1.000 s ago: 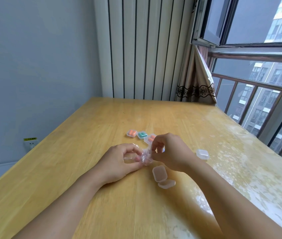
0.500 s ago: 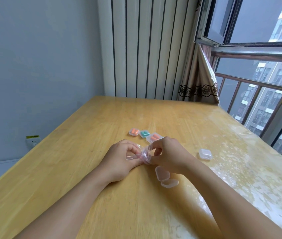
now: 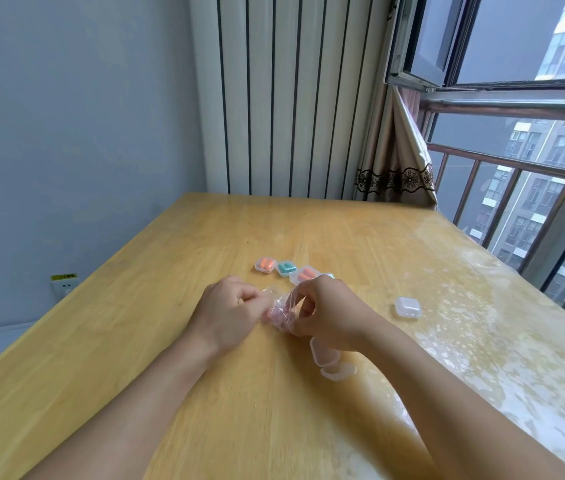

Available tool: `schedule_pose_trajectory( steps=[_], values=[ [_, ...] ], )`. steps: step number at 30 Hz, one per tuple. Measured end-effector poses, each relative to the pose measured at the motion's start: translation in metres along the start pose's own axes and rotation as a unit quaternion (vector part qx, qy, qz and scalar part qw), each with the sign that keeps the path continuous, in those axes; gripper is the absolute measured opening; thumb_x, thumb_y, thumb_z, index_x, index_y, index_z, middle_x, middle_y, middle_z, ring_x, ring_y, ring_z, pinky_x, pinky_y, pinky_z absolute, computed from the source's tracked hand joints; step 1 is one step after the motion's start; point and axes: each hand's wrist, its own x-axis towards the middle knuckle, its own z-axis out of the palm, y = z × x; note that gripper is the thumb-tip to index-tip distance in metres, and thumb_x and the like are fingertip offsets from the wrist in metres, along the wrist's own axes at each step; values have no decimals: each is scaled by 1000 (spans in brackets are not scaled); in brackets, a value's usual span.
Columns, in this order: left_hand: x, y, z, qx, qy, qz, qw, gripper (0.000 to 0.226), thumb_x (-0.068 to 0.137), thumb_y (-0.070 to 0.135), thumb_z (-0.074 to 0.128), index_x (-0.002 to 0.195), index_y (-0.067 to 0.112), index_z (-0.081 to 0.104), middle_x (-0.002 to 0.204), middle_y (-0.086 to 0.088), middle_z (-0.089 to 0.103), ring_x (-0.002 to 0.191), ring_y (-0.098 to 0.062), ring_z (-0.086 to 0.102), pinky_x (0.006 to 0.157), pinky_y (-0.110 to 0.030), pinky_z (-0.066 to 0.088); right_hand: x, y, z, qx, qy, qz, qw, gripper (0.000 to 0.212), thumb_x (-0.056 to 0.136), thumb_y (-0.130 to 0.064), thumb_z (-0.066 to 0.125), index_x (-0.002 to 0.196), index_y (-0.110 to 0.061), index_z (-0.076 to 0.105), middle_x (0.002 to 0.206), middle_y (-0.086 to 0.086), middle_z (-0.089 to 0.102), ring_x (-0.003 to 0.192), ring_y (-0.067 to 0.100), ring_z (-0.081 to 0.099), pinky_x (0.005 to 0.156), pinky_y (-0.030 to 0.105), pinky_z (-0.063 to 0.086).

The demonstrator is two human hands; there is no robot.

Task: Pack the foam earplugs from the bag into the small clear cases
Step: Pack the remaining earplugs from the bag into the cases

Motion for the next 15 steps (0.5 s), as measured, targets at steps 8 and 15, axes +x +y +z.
schedule_pose_trajectory(
  steps=[8,15],
  values=[
    [-2,0,10,94,0,31,995,24,82,43,69,74,21,75,85,2,64,78,-17,61,74,-38,54,1,-1,5,-16,75,-33,997,18,79,-25,85,75,-10,75,78,6,73,74,20,65,65,36,53],
    [4,-11,12,85,52,56,993,19,88,44,70,96,27,75,95,10,60,79,2,58,67,-16,44,-3,8,-31,192,70,-28,979,20,80,-26,87,80,-8,78,65,-3,63,48,11,56,47,27,48]
  ],
)
